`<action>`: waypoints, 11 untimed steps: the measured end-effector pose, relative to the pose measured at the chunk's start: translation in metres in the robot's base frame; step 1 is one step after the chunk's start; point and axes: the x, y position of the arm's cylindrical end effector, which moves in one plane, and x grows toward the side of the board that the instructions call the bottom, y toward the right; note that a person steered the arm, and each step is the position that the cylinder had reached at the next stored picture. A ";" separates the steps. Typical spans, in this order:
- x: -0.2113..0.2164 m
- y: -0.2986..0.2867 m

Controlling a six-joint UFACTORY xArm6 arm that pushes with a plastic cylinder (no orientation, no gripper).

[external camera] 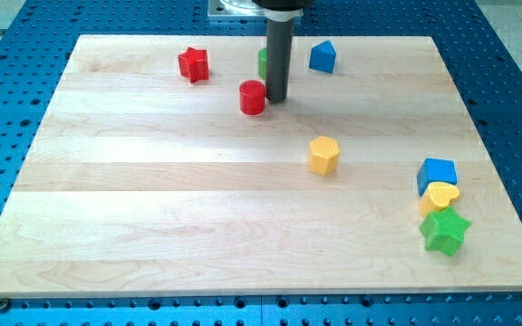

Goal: Push the red star slightly towards left

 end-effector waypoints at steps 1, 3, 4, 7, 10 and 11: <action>0.021 -0.022; -0.029 -0.086; -0.031 -0.069; -0.038 -0.021; -0.083 -0.082; -0.066 -0.128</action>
